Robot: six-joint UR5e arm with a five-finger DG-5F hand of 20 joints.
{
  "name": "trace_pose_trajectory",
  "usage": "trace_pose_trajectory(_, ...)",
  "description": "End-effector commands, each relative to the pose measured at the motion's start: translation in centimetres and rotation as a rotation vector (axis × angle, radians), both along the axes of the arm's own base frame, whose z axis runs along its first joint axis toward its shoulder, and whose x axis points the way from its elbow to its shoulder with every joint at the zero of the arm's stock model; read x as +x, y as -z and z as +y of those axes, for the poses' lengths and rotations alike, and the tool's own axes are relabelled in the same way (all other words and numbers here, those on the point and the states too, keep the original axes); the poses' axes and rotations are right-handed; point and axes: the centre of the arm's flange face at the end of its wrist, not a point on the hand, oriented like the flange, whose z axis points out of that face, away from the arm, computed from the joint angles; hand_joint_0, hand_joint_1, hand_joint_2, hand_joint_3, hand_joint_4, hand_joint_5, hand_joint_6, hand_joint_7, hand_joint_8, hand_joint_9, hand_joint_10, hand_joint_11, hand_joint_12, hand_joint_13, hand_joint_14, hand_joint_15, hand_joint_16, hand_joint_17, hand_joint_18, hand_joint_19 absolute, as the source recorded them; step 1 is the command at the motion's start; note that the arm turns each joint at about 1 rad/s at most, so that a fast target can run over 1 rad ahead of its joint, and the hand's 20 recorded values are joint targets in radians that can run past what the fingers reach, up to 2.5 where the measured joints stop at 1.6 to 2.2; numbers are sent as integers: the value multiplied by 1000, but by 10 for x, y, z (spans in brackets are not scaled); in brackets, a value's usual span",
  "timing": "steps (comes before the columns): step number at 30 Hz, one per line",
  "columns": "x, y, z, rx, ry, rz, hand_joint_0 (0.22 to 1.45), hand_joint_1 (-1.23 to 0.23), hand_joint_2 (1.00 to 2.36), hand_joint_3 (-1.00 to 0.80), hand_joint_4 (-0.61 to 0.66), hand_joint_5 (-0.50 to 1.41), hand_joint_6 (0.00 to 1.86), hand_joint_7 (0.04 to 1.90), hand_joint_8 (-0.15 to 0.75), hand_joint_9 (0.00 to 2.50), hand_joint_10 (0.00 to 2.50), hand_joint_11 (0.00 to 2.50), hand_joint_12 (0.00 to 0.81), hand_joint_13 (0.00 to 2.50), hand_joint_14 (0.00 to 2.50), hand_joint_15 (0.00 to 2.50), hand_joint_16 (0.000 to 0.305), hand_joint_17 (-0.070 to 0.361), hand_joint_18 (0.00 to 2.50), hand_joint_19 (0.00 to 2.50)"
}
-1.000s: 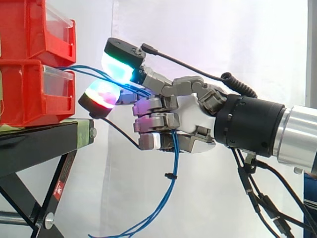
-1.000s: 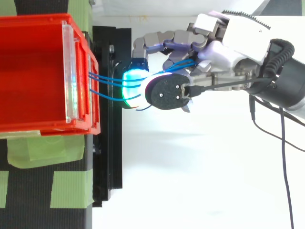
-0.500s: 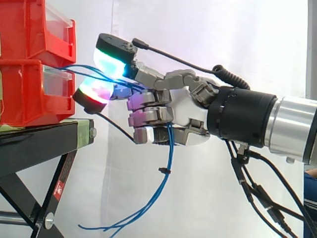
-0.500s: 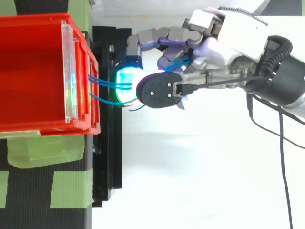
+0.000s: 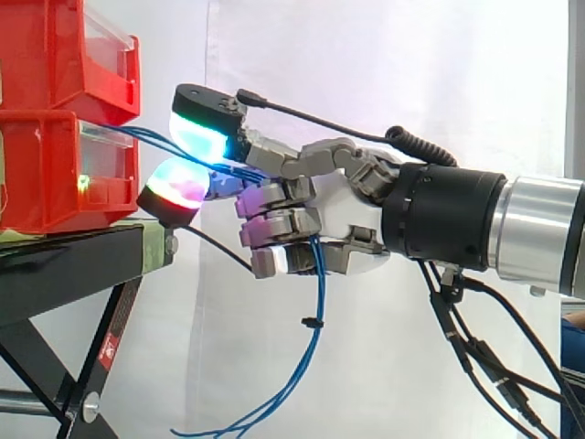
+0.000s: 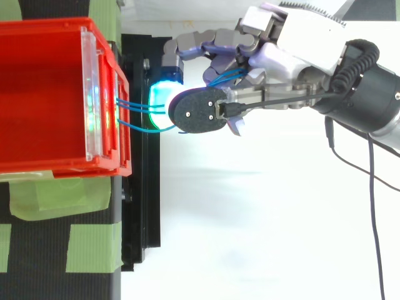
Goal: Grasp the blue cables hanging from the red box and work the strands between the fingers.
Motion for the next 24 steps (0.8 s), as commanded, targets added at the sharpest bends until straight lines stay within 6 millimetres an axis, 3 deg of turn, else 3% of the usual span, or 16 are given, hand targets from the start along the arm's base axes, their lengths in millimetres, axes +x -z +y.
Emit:
trace_pose_trajectory(1, 0, -1, 0, 1, -1, -2, 898, -606, 1014, -638, 240, 221, 418, 1292, 427, 1077, 2500, 2500, 513, 1277, 2500, 1699, 56, 125, 1622, 826)
trace_pose_trajectory(3, 0, -3, 0, 1, -2, -3, 901, -608, 1015, -634, 247, 220, 421, 1289, 426, 1075, 2500, 2500, 513, 1277, 2500, 1702, 57, 127, 1625, 827)
trace_pose_trajectory(8, -4, -33, 5, -7, -4, -37, 903, -614, 1017, -571, 236, 209, 444, 1290, 430, 1069, 2500, 2500, 516, 1274, 2500, 1716, 56, 127, 1629, 854)
trace_pose_trajectory(15, -8, -36, 4, -29, -4, -3, 897, -615, 1021, -444, 229, 193, 491, 1283, 427, 1058, 2500, 2500, 522, 1271, 2500, 1720, 57, 129, 1631, 849)
trace_pose_trajectory(24, -10, -32, 5, -36, -11, 33, 851, -619, 1013, -682, 249, 171, 495, 1260, 425, 1025, 2500, 2500, 519, 1246, 2500, 1713, 57, 129, 1606, 835)
